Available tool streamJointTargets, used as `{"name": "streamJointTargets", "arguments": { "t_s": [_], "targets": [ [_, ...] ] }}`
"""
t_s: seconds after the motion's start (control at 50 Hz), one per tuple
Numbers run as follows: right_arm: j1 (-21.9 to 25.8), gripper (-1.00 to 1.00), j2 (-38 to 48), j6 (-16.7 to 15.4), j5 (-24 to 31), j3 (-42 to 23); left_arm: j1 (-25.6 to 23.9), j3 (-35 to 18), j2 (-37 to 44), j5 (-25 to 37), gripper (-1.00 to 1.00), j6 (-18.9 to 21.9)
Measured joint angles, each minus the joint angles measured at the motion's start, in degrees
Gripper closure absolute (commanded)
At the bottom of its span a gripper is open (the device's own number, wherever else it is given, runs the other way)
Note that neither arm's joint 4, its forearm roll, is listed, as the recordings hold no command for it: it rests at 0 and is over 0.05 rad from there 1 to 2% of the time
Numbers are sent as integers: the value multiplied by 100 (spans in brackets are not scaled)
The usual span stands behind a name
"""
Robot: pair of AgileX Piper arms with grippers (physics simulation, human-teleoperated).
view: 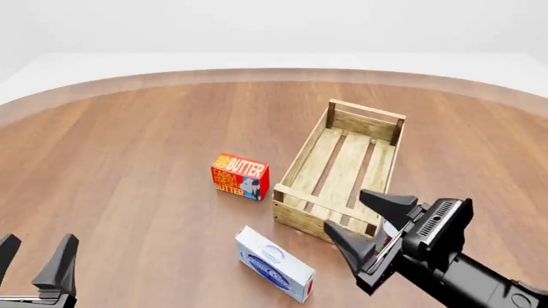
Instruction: Pick up the ketchup, and put it in the wooden tray.
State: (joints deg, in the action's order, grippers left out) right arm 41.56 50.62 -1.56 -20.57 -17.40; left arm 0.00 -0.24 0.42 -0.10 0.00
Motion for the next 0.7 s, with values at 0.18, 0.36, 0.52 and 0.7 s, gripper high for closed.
{"name": "streamJointTargets", "arguments": {
  "t_s": [0.18,0.36,0.52,0.7],
  "targets": [
    [731,-100,638,193,-102,-390,0,0,0,0,-100,0],
    [1343,-100,1354,307,-301,-727,0,0,0,0,-100,0],
    [1801,-100,1897,361,-489,-969,0,0,0,0,-100,0],
    [2241,-100,2463,374,-684,-1213,0,0,0,0,-100,0]
  ]
}}
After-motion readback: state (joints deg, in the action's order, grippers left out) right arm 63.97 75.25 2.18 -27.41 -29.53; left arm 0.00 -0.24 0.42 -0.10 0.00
